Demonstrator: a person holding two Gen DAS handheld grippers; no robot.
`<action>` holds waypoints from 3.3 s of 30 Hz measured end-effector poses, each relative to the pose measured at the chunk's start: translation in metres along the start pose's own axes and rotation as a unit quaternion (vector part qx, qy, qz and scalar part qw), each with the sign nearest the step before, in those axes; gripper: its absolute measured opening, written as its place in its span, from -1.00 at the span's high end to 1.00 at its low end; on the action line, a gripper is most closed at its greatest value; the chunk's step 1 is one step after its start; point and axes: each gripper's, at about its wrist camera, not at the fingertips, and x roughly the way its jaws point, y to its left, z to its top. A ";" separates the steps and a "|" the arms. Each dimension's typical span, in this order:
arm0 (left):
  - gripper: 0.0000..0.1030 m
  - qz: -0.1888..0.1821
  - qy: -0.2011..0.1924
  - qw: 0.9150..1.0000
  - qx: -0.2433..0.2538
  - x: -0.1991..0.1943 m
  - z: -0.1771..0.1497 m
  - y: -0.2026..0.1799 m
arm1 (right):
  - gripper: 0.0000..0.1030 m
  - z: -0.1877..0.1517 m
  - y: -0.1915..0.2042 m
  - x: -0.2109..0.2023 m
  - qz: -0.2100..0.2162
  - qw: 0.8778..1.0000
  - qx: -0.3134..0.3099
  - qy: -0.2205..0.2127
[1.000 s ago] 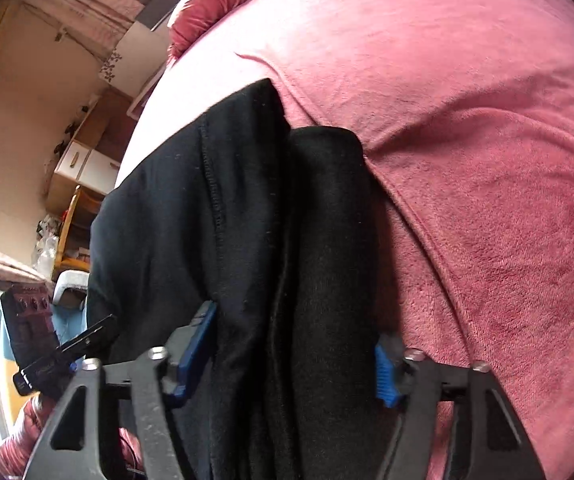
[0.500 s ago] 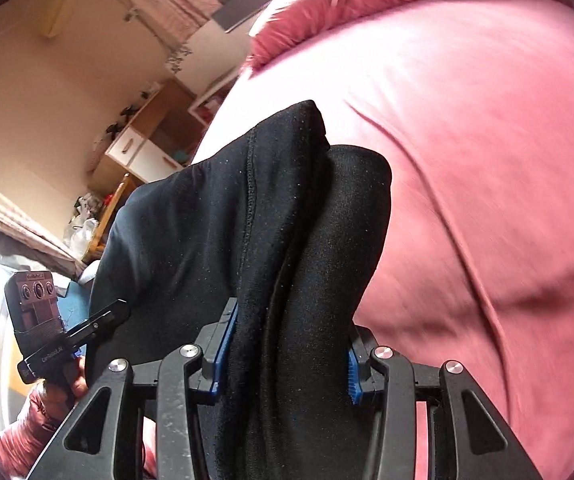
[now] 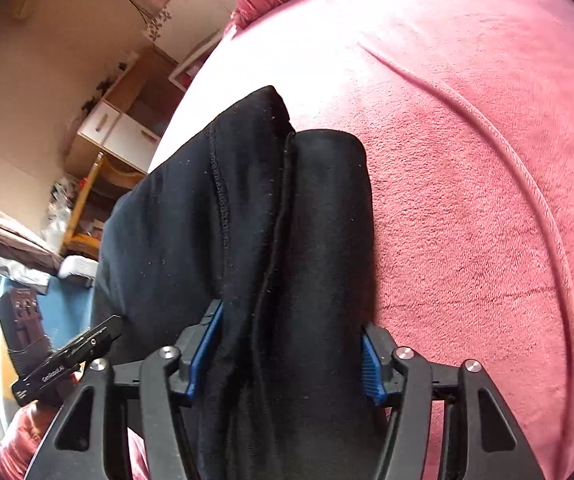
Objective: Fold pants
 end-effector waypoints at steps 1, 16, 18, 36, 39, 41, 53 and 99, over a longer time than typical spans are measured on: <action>-0.28 0.001 -0.001 1.000 -0.003 0.000 0.002 0.001 | -0.27 -0.002 -0.003 -0.002 0.003 1.000 0.001 -0.001; -0.46 0.109 -0.090 0.990 0.024 -0.076 -0.018 -0.015 | -0.59 -0.022 0.053 -0.075 -0.139 0.983 -0.063 -0.103; -0.46 0.125 -0.102 0.987 0.016 -0.087 -0.030 -0.016 | -0.64 -0.037 0.065 -0.084 -0.151 0.979 -0.065 -0.118; -0.46 0.176 -0.164 0.970 0.025 -0.156 -0.123 -0.046 | -0.71 -0.147 0.141 -0.101 -0.222 0.952 -0.110 -0.181; -0.46 0.171 -0.171 0.970 0.031 -0.165 -0.123 -0.051 | -0.71 -0.149 0.147 -0.108 -0.228 0.948 -0.117 -0.190; -0.46 0.170 -0.180 0.968 0.034 -0.170 -0.123 -0.055 | -0.71 -0.152 0.153 -0.113 -0.234 0.943 -0.124 -0.200; -0.47 0.184 -0.197 0.962 0.051 -0.182 -0.125 -0.073 | -0.71 -0.157 0.172 -0.125 -0.236 0.936 -0.146 -0.219; -0.35 0.188 -0.193 0.962 0.042 -0.178 -0.134 -0.066 | -0.74 -0.160 0.155 -0.111 -0.237 0.942 -0.142 -0.188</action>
